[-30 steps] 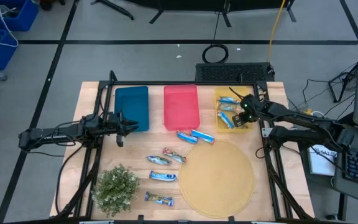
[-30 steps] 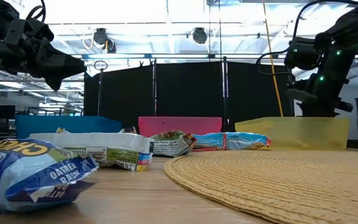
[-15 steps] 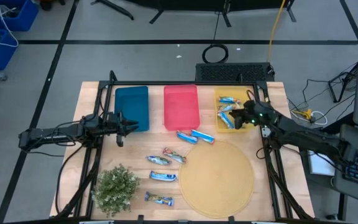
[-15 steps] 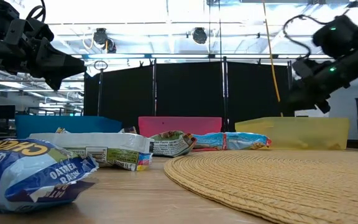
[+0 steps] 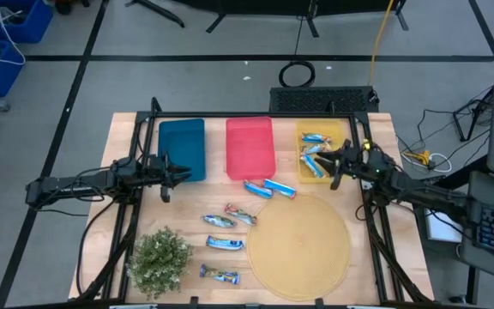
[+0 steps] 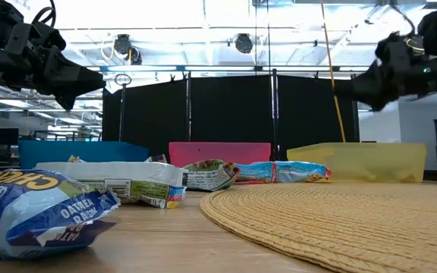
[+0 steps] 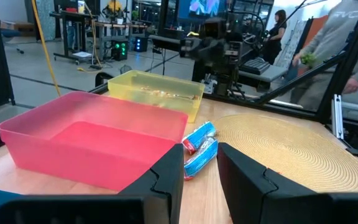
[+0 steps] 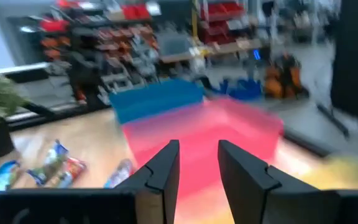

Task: Pick and place Granola Bars by type
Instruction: Put the red granola bar into the pink bin

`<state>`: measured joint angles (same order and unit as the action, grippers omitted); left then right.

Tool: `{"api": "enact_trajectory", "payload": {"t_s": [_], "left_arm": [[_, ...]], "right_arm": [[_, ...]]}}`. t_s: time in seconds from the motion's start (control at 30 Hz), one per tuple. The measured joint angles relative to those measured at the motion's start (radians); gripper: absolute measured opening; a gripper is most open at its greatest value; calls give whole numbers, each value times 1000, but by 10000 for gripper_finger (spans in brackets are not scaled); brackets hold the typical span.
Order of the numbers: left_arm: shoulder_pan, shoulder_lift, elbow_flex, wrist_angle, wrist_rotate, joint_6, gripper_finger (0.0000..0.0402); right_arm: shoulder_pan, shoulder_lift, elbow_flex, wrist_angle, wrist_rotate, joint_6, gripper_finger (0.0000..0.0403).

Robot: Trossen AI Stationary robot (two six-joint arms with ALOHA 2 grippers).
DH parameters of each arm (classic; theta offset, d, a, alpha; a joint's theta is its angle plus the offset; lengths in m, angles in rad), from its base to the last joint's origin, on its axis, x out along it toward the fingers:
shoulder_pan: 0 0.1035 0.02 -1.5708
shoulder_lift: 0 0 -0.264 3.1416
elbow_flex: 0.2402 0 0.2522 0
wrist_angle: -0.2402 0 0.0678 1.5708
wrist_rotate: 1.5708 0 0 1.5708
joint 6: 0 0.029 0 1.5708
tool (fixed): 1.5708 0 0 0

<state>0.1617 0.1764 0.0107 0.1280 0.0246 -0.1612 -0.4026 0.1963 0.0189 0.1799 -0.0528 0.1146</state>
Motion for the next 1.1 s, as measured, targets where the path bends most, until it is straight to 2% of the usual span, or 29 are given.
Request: {"api": "enact_trajectory", "payload": {"t_s": [0.07, 0.2, 0.27, 0.5, 0.6, 0.77, 0.9, 1.1], "left_arm": [[0, 0, 0, 0, 0, 0, 104], [0, 0, 0, 0, 0, 0, 104], [0, 0, 0, 0, 0, 0, 104], [0, 0, 0, 2, 0, -1, 104], [0, 0, 0, 2, 0, -3, 104], [0, 0, 0, 3, 0, -5, 104], [0, 0, 0, 3, 0, -5, 104], [0, 0, 0, 7, 0, -4, 104]], "right_arm": [[37, 5, 0, 39, -35, -30, 105], [137, 9, -2, 128, -170, -39, 105], [196, 9, -2, 151, -187, -54, 105], [367, 10, -3, 101, -82, -112, 105], [416, 9, -3, 146, -24, -142, 105], [486, 9, -4, 213, -3, -185, 97], [517, 9, -4, 213, 106, -206, 88], [519, 9, -4, 213, 108, -100, 85]]}}
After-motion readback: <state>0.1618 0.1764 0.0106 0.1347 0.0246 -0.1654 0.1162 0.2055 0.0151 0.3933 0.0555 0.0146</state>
